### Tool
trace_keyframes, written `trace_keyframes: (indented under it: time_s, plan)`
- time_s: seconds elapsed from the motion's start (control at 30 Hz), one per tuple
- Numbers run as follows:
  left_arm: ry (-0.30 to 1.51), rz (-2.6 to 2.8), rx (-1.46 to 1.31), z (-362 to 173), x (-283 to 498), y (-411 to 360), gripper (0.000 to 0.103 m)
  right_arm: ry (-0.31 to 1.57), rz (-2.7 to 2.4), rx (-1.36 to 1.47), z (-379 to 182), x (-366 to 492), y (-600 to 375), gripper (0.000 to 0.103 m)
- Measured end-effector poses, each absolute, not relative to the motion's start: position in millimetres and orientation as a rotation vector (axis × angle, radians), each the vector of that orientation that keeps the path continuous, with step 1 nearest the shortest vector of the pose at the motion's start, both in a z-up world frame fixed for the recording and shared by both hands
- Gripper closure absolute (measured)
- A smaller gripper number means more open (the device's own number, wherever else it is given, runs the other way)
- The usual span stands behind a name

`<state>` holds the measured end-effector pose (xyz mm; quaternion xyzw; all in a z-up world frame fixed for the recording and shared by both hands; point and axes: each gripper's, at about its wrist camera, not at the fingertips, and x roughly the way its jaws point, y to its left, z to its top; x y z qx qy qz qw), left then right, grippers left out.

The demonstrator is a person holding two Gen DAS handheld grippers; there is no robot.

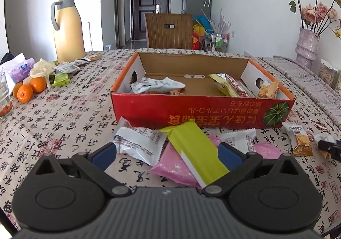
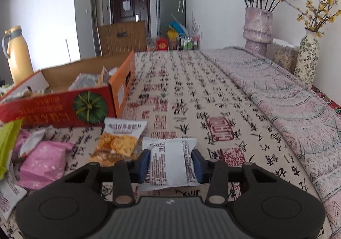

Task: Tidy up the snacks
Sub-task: 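Withdraw both tools and lower the right gripper onto another white packet, then grasp the yellow-green bar packet with the left gripper while the right gripper holds the white packet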

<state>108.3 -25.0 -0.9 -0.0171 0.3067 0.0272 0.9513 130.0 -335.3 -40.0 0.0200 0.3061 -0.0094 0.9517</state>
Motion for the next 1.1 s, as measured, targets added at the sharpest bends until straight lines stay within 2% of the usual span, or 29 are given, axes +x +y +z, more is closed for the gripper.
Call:
trace_keyframes:
  time_s: [0.4, 0.5, 0.57, 0.8, 0.87, 0.9, 0.97, 1.1]
  plan:
    - [0.704, 0.1, -0.023, -10, 126, -63, 0.0, 0.518, 0.072, 0.116, -27, 113, -312, 0.062]
    - [0.721, 0.121, -0.014, -15, 129, -69, 0.003, 0.514, 0.101, 0.133, -28, 112, -306, 0.062]
    - [0.731, 0.12, -0.011, -18, 130, -72, 0.015, 0.515, 0.114, 0.14, -30, 111, -303, 0.062]
    - [0.744, 0.141, 0.0, -22, 129, -75, 0.035, 0.514, 0.143, 0.161, -34, 105, -302, 0.062]
    - [0.744, 0.135, 0.0, -22, 128, -74, 0.049, 0.513, 0.147, 0.167, -34, 104, -302, 0.062]
    - [0.742, 0.137, 0.001, -21, 127, -74, 0.051, 0.513, 0.148, 0.169, -35, 104, -302, 0.062]
    - [0.739, 0.131, 0.002, -21, 125, -73, 0.062, 0.514, 0.15, 0.172, -35, 103, -302, 0.062]
    - [0.733, 0.12, -0.002, -20, 121, -70, 0.064, 0.509, 0.155, 0.171, -33, 99, -299, 0.062]
